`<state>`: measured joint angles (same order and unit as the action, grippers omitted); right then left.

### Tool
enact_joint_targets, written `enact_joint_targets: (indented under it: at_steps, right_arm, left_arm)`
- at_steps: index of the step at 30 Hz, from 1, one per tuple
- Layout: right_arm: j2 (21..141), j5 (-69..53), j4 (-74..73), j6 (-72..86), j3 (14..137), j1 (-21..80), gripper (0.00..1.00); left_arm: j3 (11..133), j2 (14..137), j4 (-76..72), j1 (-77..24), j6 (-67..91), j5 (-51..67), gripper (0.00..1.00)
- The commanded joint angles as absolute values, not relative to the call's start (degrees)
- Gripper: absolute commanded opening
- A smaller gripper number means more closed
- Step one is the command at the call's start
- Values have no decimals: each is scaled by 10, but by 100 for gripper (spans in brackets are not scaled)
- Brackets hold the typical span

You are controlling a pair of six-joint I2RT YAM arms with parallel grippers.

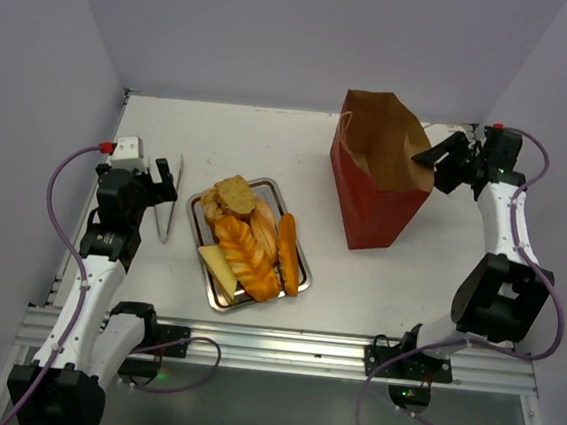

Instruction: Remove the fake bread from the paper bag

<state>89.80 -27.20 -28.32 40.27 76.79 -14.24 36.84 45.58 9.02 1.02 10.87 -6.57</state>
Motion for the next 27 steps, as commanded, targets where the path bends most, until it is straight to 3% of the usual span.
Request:
enact_joint_targets:
  at_steps: [1,3,6,17,27]
  right_arm:
    - [833,-273,-251,340,772,-145,66]
    - [819,-268,-250,313,776,-146,82]
    - [793,-263,-252,274,780,-148,97]
    - [673,-93,-338,150,802,-149,99]
    - [553,33,-336,57,679,-149,99]
  left_arm:
    - [366,454,84,6,98,-62,100]
    - [366,454,83,6,98,-58,100]
    - [366,450,84,6,96,-58,100]
    - [367,436,84,-17,94,-55,99]
    - [368,431,82,-41,96,-47,100]
